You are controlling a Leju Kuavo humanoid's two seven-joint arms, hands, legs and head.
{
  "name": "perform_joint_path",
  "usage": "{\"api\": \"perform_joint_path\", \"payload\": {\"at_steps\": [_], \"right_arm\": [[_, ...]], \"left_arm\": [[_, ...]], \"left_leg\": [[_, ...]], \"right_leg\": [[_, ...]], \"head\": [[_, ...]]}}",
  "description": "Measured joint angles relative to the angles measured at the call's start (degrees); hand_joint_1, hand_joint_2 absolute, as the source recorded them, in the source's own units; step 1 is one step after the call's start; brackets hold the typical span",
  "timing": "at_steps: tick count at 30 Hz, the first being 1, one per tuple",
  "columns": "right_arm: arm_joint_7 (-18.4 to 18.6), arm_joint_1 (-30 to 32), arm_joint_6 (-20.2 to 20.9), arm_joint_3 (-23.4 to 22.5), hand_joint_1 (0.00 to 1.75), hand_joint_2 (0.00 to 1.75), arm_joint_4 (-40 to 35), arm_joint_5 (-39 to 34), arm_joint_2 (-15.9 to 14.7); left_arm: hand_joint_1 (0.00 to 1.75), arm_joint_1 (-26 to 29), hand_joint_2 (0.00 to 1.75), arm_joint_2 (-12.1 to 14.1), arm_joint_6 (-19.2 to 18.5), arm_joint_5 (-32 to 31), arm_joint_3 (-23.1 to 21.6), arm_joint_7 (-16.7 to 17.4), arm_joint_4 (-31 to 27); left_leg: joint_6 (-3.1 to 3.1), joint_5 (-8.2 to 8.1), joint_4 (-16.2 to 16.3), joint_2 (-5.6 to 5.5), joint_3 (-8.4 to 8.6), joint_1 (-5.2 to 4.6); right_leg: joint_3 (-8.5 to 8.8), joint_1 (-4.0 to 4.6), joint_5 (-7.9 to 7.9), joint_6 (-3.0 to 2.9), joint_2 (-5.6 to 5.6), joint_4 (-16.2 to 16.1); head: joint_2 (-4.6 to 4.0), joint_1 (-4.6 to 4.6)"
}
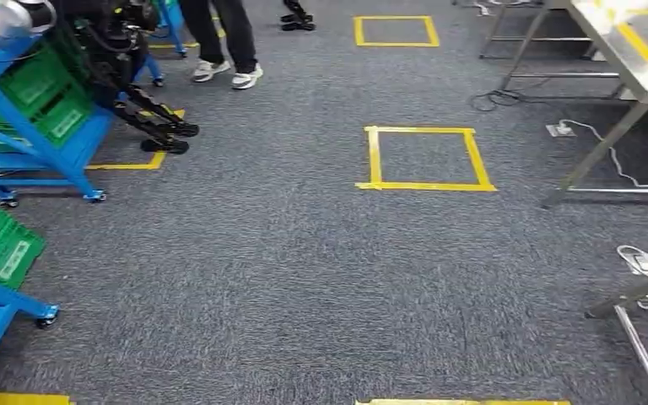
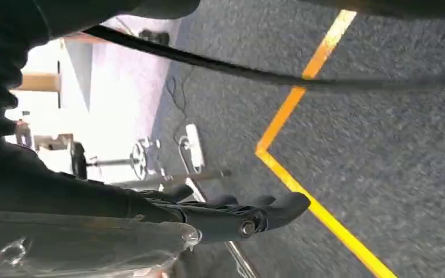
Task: Take the parts from the cabinet and place them on the table.
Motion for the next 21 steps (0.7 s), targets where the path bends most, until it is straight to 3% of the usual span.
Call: {"api": "perform_joint_path", "payload": {"at_steps": [1, 3, 4, 5, 6, 7, 9, 10, 12, 13, 14, 15, 16, 19, 20, 21], "right_arm": [[0.2, 0.0, 0.0, 0.0, 0.00, 1.75, 0.0, 0.0, 0.0], [0.4, -0.1, 0.0, 0.0, 0.00, 1.75, 0.0, 0.0, 0.0], [0.4, -0.1, 0.0, 0.0, 0.00, 1.75, 0.0, 0.0, 0.0], [0.5, -0.1, -0.1, 0.0, 0.00, 1.75, 0.0, 0.0, 0.1], [0.5, -0.1, -0.1, 0.0, 0.00, 1.75, 0.0, 0.0, 0.1], [0.5, -0.1, -0.1, 0.0, 0.00, 1.75, 0.0, 0.0, 0.1], [0.5, 0.2, -0.5, 0.0, 0.00, 1.75, 0.0, 0.0, 0.1], [0.5, 0.2, -0.8, 0.0, 0.00, 1.75, 0.0, 0.0, 0.1], [0.4, 0.1, -0.9, 0.0, 0.00, 1.75, 0.0, 0.0, 0.1], [0.4, 0.0, -0.9, 0.0, 0.00, 1.75, 0.0, 0.0, 0.1], [0.4, 0.0, -0.9, 0.0, 0.00, 1.75, 0.0, 0.0, 0.2], [0.4, 0.0, -0.9, 0.0, 0.00, 1.75, 0.0, 0.0, 0.2], [0.4, 0.1, -0.9, 0.0, 0.00, 1.75, 0.0, 0.0, 0.2], [0.8, -0.2, -1.0, 0.0, 0.00, 1.75, 0.0, 0.0, 0.2], [0.9, -0.3, -1.0, 0.0, 0.00, 1.75, 0.0, 0.0, 0.2], [0.9, -0.2, -1.1, 0.0, 0.00, 1.75, 0.0, 0.0, 0.2]], "left_arm": [[0.00, 0.0, 0.00, 0.0, 0.1, 0.0, 0.0, 0.0, 0.0], [0.00, 0.3, 0.00, 0.1, 0.2, 0.0, 0.1, 0.0, 0.0], [0.00, 0.4, 0.00, 0.1, 0.2, 0.1, 0.1, 0.0, 0.0], [0.00, 0.5, 0.00, 0.1, 0.3, 0.2, 0.2, 0.1, 0.1], [0.00, 0.4, 0.00, 0.1, 0.3, 0.2, 0.2, 0.2, 0.1], [0.00, 0.3, 0.00, 0.1, 0.3, 0.2, 0.2, 0.2, 0.1], [0.00, 0.2, 0.00, 0.1, 0.4, 0.2, 0.2, 0.4, 0.1], [0.00, 0.3, 0.00, 0.0, 0.4, 0.4, 0.2, 0.4, 0.1], [0.00, 0.5, 0.00, 0.0, 0.6, 0.4, 0.5, 0.5, 0.1], [0.00, 0.4, 0.00, 0.0, 0.7, 0.4, 0.8, 0.5, 0.1], [0.00, 0.4, 0.00, 0.0, 0.7, 0.4, 0.9, 0.5, 0.1], [0.00, 0.2, 0.00, 0.0, 0.8, 0.3, 0.9, 0.5, 0.1], [0.00, -0.1, 0.00, 0.0, 0.9, 0.3, 1.0, 0.5, 0.0], [0.00, 0.2, 0.00, 0.1, 1.2, 0.2, 1.1, 0.6, 0.1], [0.00, 0.3, 0.00, 0.1, 1.2, 0.2, 1.1, 0.6, 0.1], [0.00, 0.3, 0.00, 0.1, 1.3, 0.2, 1.1, 0.7, 0.1]], "left_leg": [[-0.30, 0.25, -0.1, -0.46, -0.22, 0.06], [-1.06, 0.78, -0.7, -1.16, -0.32, 0.44], [-1.37, 0.83, -0.8, -1.55, -0.44, 0.50], [-1.53, 0.28, -0.3, -0.23, -0.50, 0.43], [-1.71, -1.54, 1.8, 2.04, -1.59, 0.20], [-1.86, -3.98, 6.0, 3.09, -3.62, 0.22], [-1.97, -7.55, 14.5, 3.82, -7.71, 0.24], [-1.95, -7.77, 16.5, 3.87, -8.73, 0.24], [-1.72, -4.43, 12.9, 4.01, -6.73, 0.20], [-1.45, -1.98, 8.4, 4.60, -4.22, 0.12], [-1.11, -0.14, 4.0, 6.48, -1.68, -0.12], [-0.86, 0.09, 0.9, 9.90, 0.05, -0.60], [-0.49, -0.42, -0.5, 9.40, 0.33, -0.82], [0.32, -0.17, -0.5, 7.33, -0.12, -0.80], [0.70, 0.17, -0.9, 6.67, 0.34, -0.25], [0.97, 0.21, -1.0, 6.22, 0.37, -0.17]], "right_leg": [[0.10, 0.07, 0.23, -0.80, -0.58, 0.2], [0.01, 0.59, 0.37, -1.64, -1.20, 0.3], [0.05, 0.40, 0.67, -2.16, -1.82, 0.0], [0.14, 0.32, 0.81, -2.57, -2.42, -0.2], [0.12, 0.36, 0.82, -2.92, -2.89, -0.2], [0.03, 0.53, 0.79, -3.17, -3.57, -0.2], [-0.08, 0.82, 0.67, -3.37, -5.14, -0.2], [-0.09, 0.91, 0.64, -3.42, -5.87, -0.2], [0.05, 1.05, 0.54, -3.47, -7.19, -0.2], [0.22, 1.06, 0.46, -3.43, -7.87, -0.2], [0.43, 1.08, 0.34, -3.26, -8.37, -0.2], [0.56, 1.46, 0.10, -2.90, -8.90, -0.1], [0.44, 1.70, -0.20, -2.55, -9.47, 0.1], [1.21, 1.78, -0.22, -1.85, -11.73, -0.5], [0.99, 1.42, -0.62, -1.28, -10.44, -0.2], [0.46, 1.41, -1.85, -0.93, -7.30, 1.6]], "head": [[0.00, -0.15], [0.00, -0.09], [0.00, -0.06], [0.00, -0.13], [0.00, -0.65], [0.00, -0.87], [0.00, -0.85], [0.00, -0.87], [0.00, -0.87], [0.00, -0.87], [0.00, -0.87], [0.00, -0.96], [0.00, -1.27], [0.00, -1.00], [0.00, -1.14], [0.00, -0.74]]}}
